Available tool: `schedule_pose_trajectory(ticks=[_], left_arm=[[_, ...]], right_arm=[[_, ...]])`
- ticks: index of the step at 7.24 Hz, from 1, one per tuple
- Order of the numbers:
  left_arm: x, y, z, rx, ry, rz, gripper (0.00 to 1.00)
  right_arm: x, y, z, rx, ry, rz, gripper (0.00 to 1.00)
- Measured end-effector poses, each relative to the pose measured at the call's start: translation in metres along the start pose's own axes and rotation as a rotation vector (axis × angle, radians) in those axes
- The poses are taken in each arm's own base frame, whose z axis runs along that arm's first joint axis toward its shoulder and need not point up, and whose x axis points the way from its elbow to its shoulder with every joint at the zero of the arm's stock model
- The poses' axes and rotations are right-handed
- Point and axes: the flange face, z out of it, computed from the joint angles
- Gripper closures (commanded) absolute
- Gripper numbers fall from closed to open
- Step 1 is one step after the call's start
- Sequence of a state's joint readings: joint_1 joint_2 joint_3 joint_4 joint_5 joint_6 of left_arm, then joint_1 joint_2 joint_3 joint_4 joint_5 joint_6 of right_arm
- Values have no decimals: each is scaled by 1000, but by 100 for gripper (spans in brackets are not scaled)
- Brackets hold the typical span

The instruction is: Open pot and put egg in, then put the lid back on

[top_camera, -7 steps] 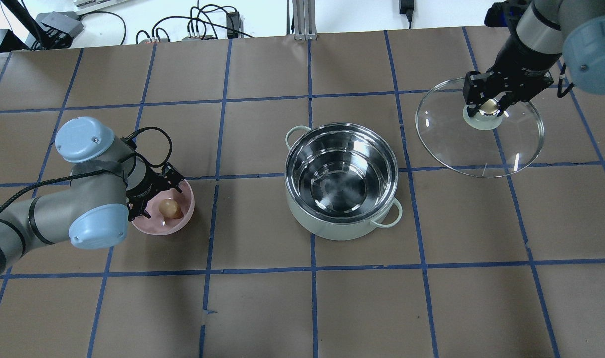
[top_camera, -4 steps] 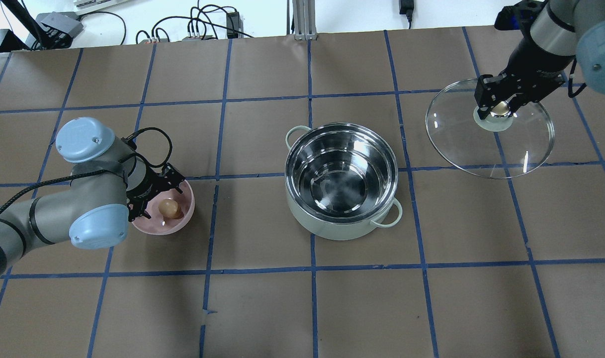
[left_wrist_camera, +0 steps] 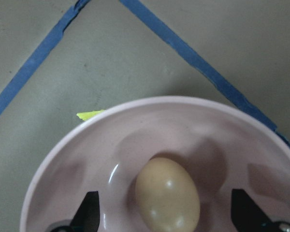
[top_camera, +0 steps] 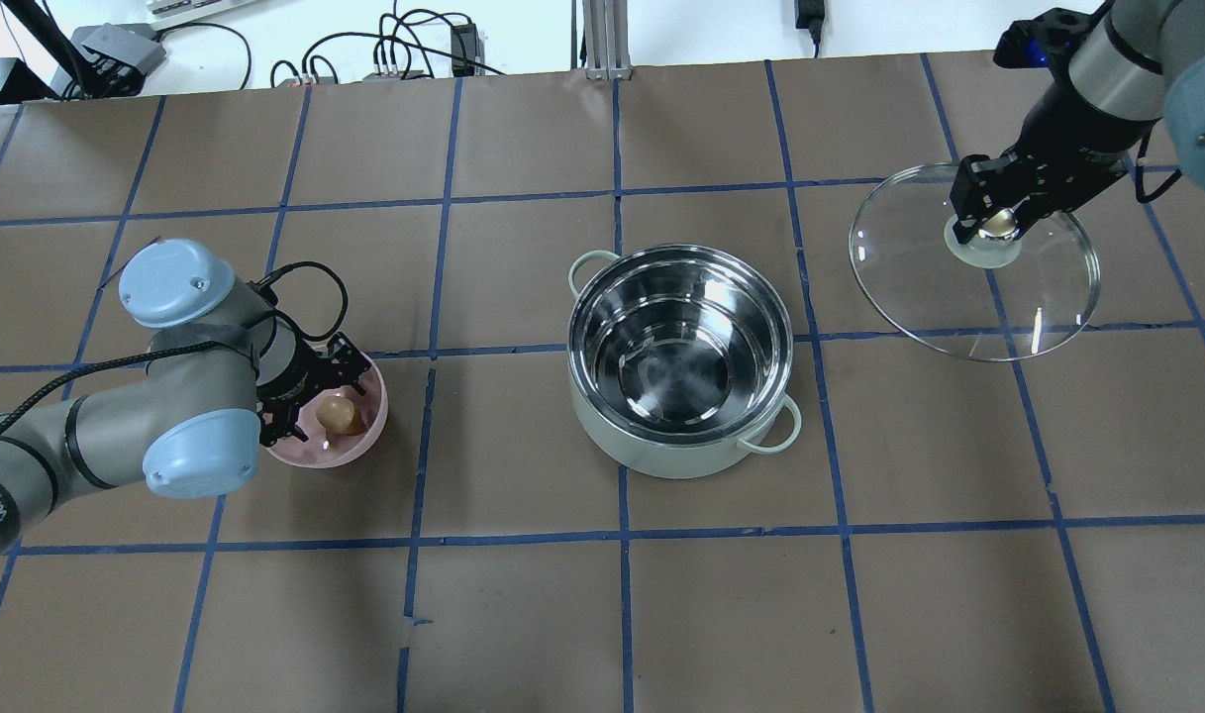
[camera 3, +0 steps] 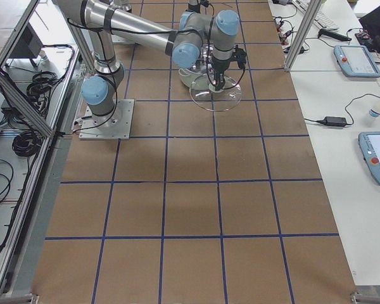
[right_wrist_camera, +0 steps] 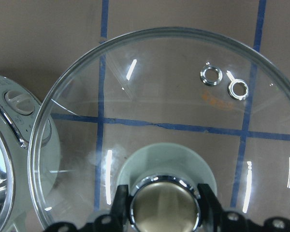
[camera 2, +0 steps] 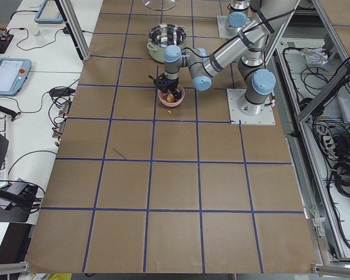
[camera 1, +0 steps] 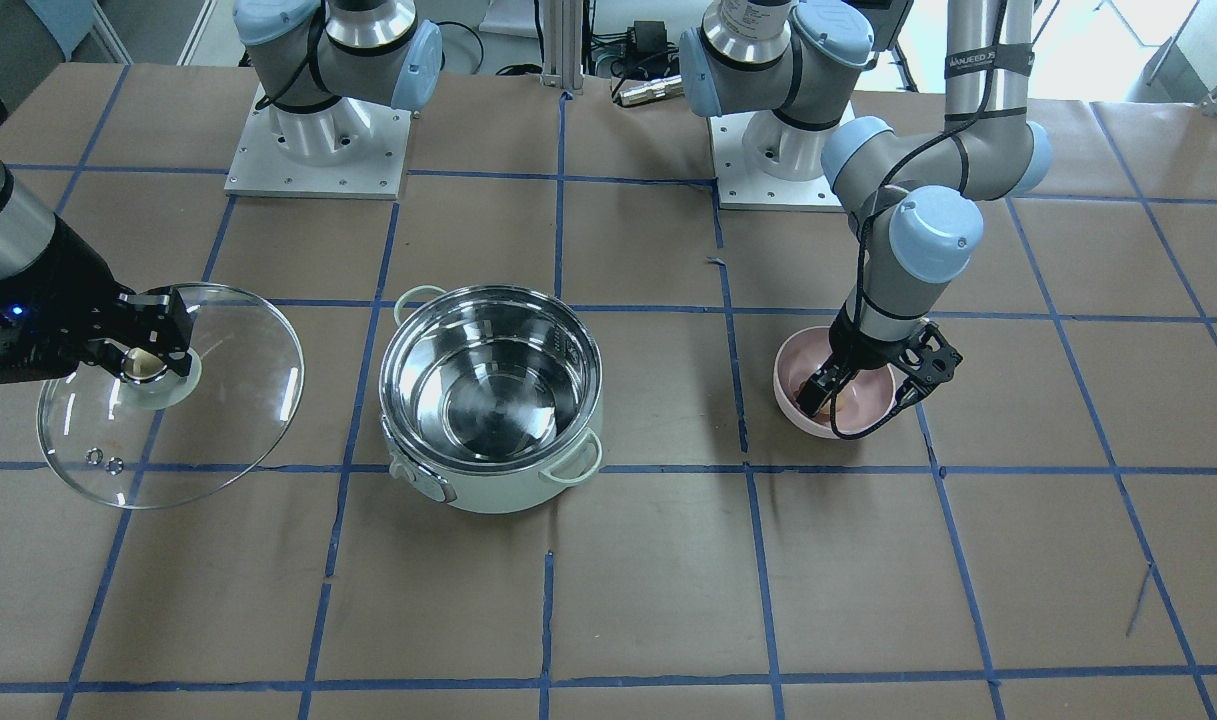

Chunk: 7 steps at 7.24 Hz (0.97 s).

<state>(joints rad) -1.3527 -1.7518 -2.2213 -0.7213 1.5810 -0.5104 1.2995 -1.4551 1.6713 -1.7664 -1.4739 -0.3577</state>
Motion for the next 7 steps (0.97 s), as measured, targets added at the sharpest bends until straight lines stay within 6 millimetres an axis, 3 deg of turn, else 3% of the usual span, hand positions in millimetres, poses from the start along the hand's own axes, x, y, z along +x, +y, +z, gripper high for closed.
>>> schedule_pose_trajectory(ticks=[1, 5, 7], left_arm=[[0, 0, 2, -5, -2, 0, 59], [0, -1, 5, -11, -8, 12, 92], [2, -2, 4, -7, -6, 16, 95]], right_arm=[[3, 0, 0, 3, -6, 3, 72], [4, 1, -1, 4, -11, 5, 72], [4, 1, -1, 5, -10, 5, 72]])
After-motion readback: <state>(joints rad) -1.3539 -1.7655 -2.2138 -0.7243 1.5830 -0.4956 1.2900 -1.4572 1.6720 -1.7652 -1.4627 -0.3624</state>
